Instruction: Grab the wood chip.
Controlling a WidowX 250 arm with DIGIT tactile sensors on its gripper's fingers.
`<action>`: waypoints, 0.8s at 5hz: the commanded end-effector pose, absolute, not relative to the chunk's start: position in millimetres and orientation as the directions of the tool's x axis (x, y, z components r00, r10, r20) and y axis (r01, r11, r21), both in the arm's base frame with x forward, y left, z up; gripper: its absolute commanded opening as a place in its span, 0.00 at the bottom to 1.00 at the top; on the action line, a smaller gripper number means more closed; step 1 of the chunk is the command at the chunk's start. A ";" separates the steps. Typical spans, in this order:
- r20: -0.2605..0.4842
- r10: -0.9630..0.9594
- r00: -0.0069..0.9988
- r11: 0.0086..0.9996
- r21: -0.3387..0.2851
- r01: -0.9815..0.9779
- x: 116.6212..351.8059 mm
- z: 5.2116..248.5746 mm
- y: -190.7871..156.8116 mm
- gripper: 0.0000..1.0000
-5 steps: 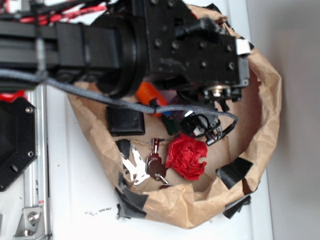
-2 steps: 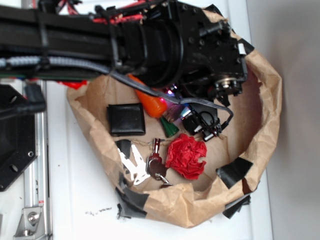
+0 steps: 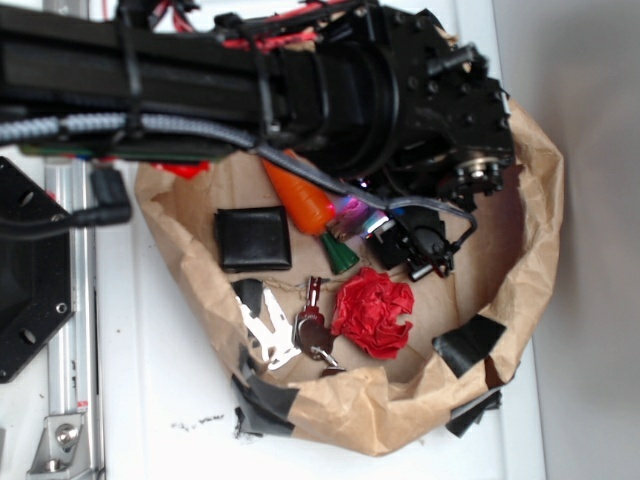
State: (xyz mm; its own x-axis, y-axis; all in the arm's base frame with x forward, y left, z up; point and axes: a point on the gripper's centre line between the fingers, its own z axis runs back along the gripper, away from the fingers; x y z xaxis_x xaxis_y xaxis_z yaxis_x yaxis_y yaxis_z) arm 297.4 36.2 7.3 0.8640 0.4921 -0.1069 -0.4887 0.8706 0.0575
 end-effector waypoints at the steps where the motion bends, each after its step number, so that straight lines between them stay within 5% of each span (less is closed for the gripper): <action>1: 0.005 0.179 0.984 0.974 0.137 -0.179 289.9 62.9 31.5 0.00; 2: 0.112 0.128 0.985 0.986 0.090 -0.138 287.0 111.3 34.8 0.00; 3: 0.114 0.088 0.990 0.991 0.094 -0.099 286.8 158.3 32.8 0.00; 4: 0.121 0.060 0.991 0.996 0.060 -0.068 282.9 164.7 35.1 0.00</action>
